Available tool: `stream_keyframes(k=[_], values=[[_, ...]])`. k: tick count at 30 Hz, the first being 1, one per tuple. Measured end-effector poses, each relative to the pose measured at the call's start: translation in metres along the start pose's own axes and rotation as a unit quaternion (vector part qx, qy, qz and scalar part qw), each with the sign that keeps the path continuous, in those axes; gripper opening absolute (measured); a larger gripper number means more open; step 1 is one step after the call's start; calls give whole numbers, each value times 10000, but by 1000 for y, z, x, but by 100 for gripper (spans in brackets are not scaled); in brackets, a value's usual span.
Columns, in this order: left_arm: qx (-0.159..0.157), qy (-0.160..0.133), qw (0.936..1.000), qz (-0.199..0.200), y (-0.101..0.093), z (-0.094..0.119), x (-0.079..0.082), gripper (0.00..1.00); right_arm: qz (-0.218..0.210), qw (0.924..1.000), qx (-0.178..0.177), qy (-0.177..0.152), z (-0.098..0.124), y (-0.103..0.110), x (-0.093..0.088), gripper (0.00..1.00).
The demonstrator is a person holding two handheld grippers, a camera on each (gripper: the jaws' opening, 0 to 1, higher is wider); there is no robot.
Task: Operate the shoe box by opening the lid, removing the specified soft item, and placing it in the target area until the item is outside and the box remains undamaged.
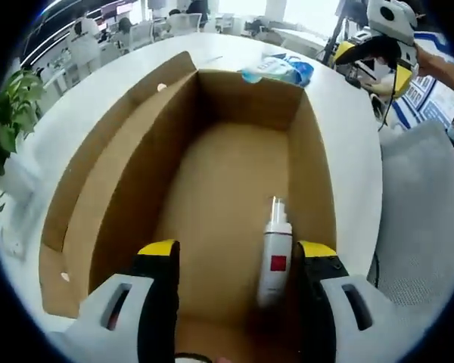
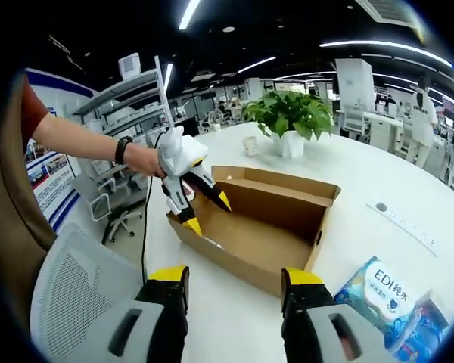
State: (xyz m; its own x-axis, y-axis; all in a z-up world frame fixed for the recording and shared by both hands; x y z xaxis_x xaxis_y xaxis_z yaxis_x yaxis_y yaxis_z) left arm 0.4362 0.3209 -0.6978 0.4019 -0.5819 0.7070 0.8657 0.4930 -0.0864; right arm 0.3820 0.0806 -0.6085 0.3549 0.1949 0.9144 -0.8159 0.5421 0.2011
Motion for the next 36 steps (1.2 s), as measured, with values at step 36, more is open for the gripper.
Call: stream_keyframes(k=[36], values=[[-201, 421, 9936, -1030, -8, -13, -14, 50, -125, 9999, -77, 51, 3, 8, -12, 46]])
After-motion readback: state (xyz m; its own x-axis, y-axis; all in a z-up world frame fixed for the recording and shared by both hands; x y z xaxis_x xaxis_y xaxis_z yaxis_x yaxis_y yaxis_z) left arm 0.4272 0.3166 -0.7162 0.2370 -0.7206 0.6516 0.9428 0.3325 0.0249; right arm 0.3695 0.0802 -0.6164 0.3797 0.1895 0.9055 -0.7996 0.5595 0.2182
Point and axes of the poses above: the point that each gripper's makers call its tool centre point, and the gripper's own axes: z roughly backward along the fingers, y roughly to its left, x roughly out of its top, the point moved 6 cm from there along z, roughly backward along the fingers, and after that the axes turned 13 degrees about -y, right-handed, at the moved point
